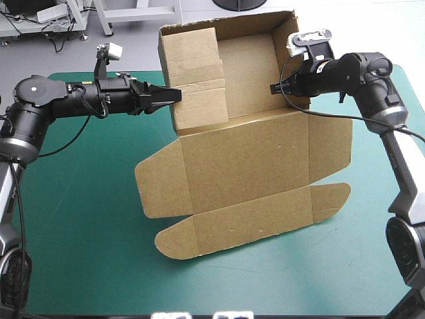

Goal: Fold the box

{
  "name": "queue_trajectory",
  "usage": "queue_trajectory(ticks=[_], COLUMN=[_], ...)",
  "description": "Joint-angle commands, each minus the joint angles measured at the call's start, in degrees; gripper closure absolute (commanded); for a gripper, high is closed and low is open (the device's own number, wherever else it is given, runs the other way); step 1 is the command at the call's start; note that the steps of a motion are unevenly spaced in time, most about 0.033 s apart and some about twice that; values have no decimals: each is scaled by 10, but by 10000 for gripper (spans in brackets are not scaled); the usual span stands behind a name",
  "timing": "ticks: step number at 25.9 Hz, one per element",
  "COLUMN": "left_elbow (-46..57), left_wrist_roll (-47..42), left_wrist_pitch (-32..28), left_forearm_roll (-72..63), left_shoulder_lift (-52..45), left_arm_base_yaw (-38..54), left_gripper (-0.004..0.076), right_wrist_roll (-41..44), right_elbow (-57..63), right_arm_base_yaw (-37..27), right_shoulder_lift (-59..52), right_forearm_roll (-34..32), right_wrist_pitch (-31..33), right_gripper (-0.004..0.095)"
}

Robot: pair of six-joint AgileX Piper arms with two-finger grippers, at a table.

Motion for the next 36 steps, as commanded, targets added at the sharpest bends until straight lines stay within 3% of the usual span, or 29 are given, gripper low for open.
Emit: queue_trajectory(ticks=[1,9,17,22,27,30,33,36], left_elbow=[-23,-44,-44,-44,-44,-44,-44,-44], left_wrist_roll=[-15,-128,-263,-420,-489,-498,-499,-505], left_wrist_pitch=[-27,-137,-254,-240,-248,-213,-209,-216], left_forearm_roll=[2,171,328,528,566,570,572,561], left_shoulder_lift=[-25,-25,-25,-18,5,50,80,121], left_arm_base_yaw=[-7,-57,-137,-170,-181,-181,-187,-193], left_gripper=[274,274,274,276,288,405,456,514], right_wrist_roll=[13,15,43,50,63,99,119,138], right_elbow=[-18,-18,-18,-18,-18,-18,-18,-18], right_arm_base_yaw=[3,4,60,88,115,115,115,115], right_shoulder_lift=[-29,-19,0,11,22,40,57,84], right_forearm_roll=[25,63,45,44,33,-8,-41,-34], right_wrist_pitch=[-44,-51,-63,-63,-58,-27,2,30], right_gripper=[926,926,926,926,926,926,926,926])
